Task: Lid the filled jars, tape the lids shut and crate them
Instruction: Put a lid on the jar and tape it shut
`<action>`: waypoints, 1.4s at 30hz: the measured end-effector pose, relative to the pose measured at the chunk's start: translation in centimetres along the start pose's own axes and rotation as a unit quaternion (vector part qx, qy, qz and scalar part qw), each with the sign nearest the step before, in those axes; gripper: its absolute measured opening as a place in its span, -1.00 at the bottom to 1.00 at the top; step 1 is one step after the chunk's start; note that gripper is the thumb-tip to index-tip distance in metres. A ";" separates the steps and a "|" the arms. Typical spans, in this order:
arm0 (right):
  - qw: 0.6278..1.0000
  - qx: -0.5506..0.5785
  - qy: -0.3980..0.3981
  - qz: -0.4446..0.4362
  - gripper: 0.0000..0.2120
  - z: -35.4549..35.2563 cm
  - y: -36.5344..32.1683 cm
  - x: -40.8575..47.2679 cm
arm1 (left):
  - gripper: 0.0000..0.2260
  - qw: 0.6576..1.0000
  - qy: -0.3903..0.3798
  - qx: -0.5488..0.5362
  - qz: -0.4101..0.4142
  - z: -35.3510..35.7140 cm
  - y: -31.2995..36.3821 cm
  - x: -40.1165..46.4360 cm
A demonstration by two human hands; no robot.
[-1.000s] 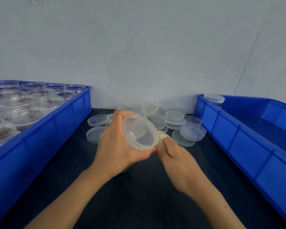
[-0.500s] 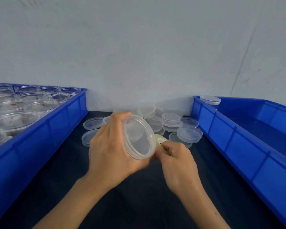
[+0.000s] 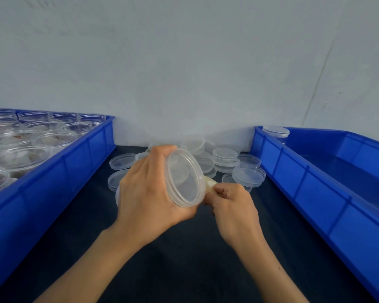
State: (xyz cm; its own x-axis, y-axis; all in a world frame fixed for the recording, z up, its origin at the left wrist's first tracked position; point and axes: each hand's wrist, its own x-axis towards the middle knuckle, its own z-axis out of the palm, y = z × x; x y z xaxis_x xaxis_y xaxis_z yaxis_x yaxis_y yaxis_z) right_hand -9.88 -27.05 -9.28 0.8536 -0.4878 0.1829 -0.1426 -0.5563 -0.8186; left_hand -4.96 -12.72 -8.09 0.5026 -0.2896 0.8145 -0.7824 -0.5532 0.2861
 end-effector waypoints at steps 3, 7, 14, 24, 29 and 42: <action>1.000 -0.005 -0.001 -0.002 -0.69 -0.1 0.0 0.1 | -0.22 1.000 0.002 -0.005 -0.003 0.1 0.0 0.1; 1.000 -0.001 0.004 0.005 -0.71 -0.3 0.3 0.5 | -0.23 1.000 0.000 -0.013 -0.005 0.0 0.2 0.0; 0.988 0.019 0.127 0.085 -0.66 -4.5 2.1 3.6 | -0.28 0.985 -0.051 -0.136 -0.089 -1.4 1.9 -2.0; 0.995 -0.005 0.090 -0.052 -0.64 -2.0 2.8 2.9 | -0.18 0.982 -0.021 -0.151 -0.115 -0.2 -0.2 0.4; 0.995 0.000 0.057 -0.079 -0.54 -1.2 3.0 2.4 | -0.18 0.979 -0.024 -0.153 -0.130 0.4 -0.8 0.1; 0.955 -0.262 0.007 -0.142 -0.70 2.1 4.7 3.5 | -0.17 0.945 0.005 -0.250 -0.210 1.2 -2.9 -0.6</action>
State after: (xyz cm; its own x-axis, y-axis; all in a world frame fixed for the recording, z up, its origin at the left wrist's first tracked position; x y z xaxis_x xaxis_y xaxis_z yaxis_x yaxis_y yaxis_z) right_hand -6.48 -29.93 -13.60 0.8887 -0.2751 0.3669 -0.1410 -0.9253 -0.3521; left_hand -2.50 -11.89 -10.01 0.8056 -0.1176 0.5807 -0.5924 -0.1780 0.7858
